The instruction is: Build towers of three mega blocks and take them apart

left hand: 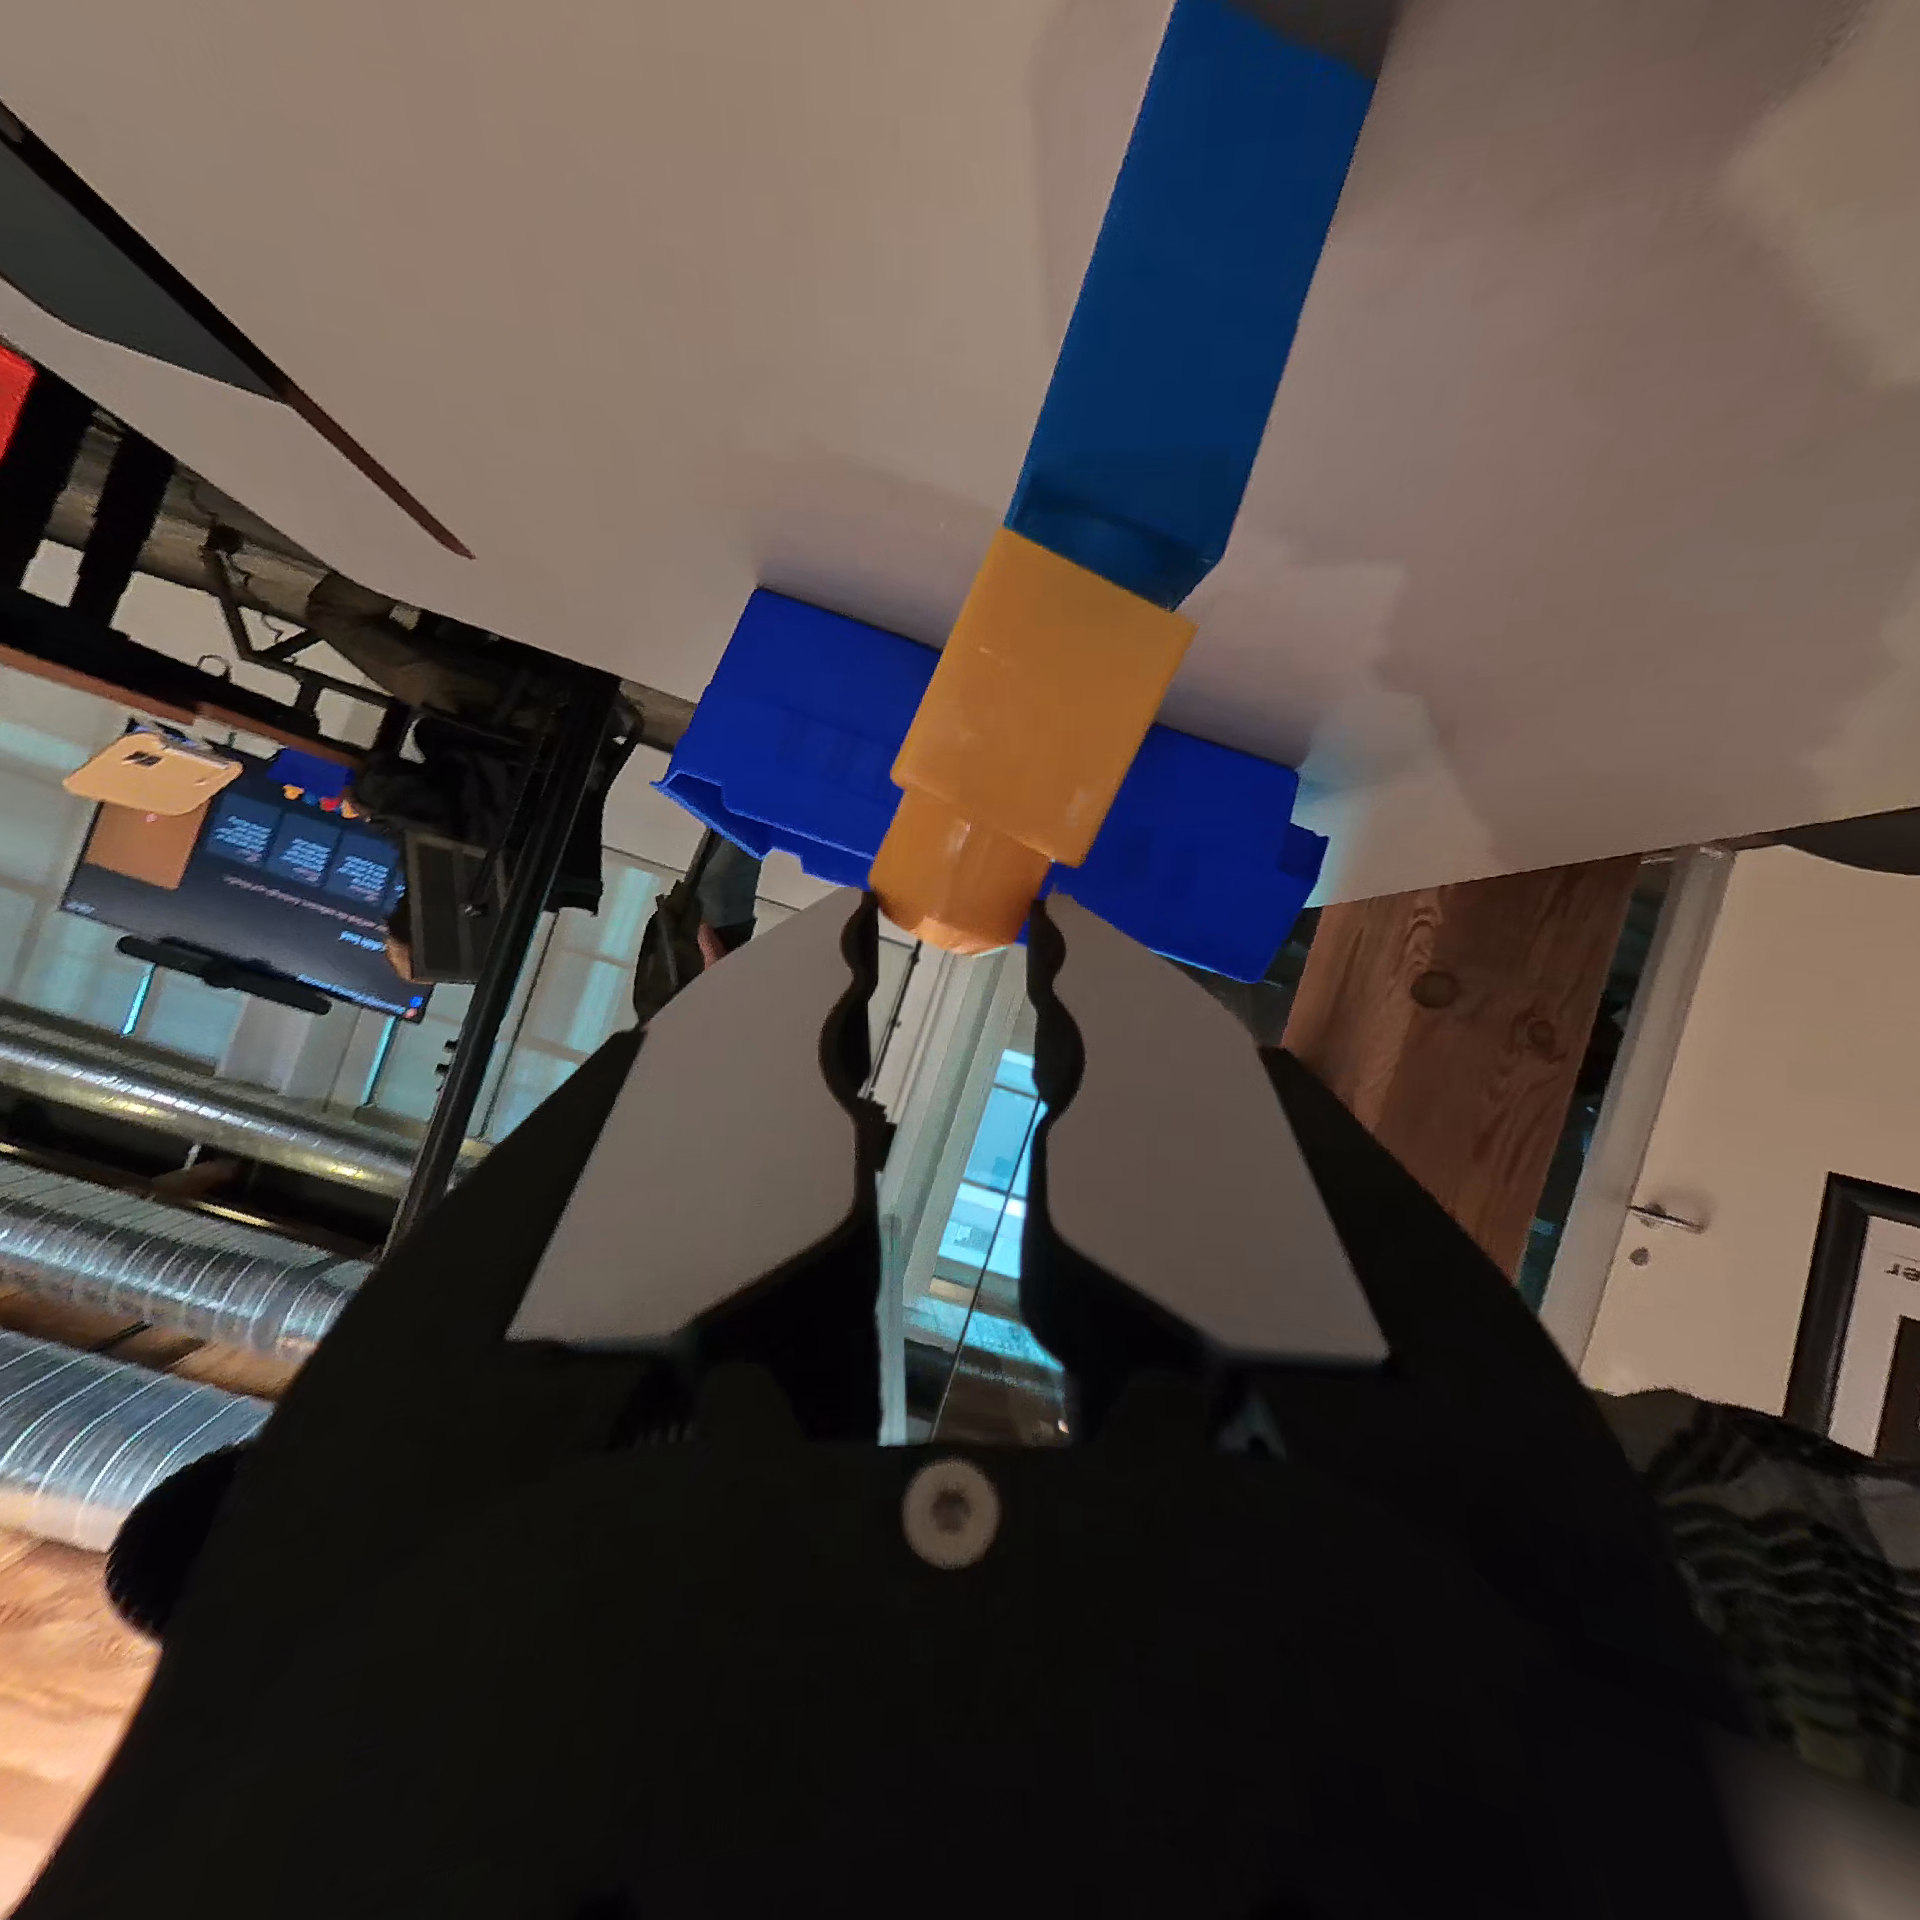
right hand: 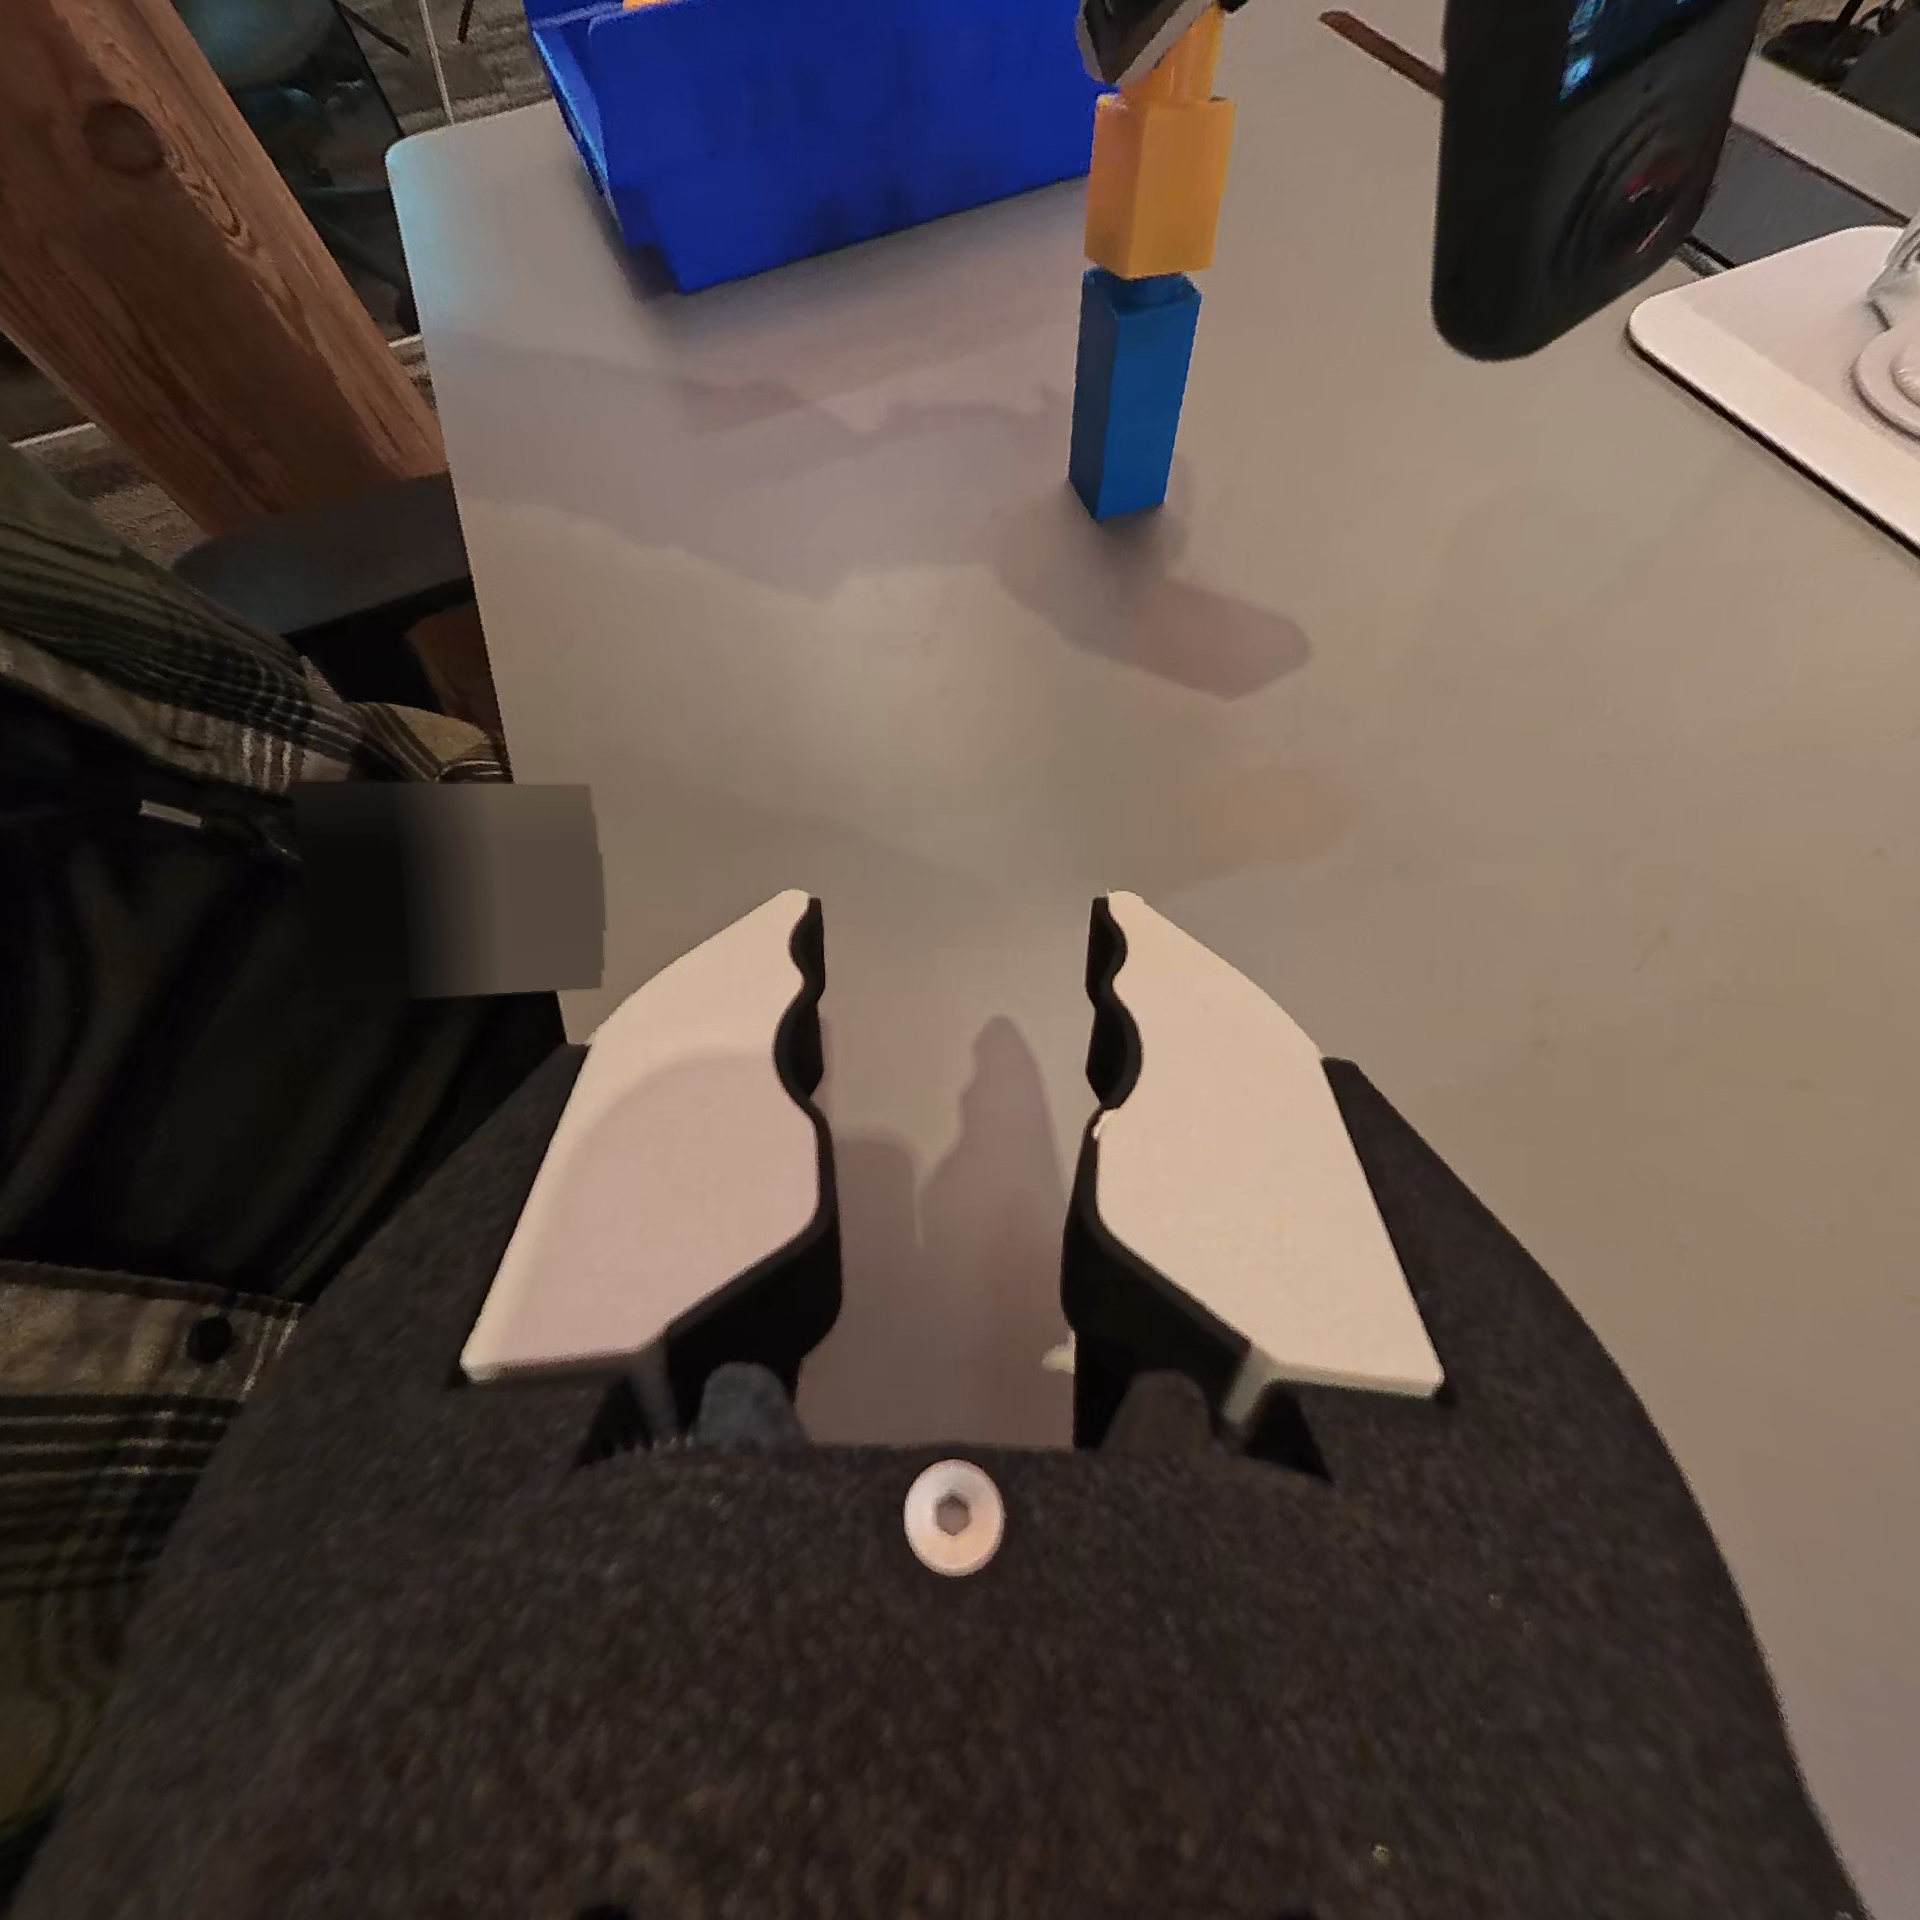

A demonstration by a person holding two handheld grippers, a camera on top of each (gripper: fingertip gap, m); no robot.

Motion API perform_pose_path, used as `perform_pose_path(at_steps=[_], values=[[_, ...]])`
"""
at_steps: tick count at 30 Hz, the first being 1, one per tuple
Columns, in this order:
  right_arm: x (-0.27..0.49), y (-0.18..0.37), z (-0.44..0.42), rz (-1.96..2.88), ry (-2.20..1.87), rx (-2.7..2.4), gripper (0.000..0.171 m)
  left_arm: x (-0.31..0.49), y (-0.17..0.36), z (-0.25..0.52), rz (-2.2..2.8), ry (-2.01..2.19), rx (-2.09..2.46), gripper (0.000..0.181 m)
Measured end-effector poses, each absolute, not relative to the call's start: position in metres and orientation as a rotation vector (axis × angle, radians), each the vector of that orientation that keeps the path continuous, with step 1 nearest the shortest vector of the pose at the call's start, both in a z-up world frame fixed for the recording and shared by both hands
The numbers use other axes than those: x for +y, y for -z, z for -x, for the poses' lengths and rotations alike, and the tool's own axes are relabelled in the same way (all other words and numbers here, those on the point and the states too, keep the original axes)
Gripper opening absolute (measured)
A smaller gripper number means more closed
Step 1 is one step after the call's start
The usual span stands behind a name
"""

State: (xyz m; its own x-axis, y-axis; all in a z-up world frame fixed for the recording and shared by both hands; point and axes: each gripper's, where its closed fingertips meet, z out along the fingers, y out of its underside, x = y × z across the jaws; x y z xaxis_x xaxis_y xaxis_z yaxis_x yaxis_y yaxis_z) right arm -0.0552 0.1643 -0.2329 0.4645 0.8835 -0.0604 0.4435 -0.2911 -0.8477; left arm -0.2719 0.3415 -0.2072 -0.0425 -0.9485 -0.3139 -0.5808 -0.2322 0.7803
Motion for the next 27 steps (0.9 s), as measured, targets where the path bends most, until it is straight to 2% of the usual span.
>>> perform_pose_path(at_steps=[12, 27], values=[[0.167, 0.236, 0.055, 1.904, -0.711, -1.094, 0.048, 0.343, 0.206, 0.267, -1.704, 1.430, -1.599, 0.027], [0.167, 0.230, 0.056, 1.904, -0.700, -1.092, 0.058, 0.343, 0.212, 0.251, -1.839, 1.277, -1.710, 0.035]])
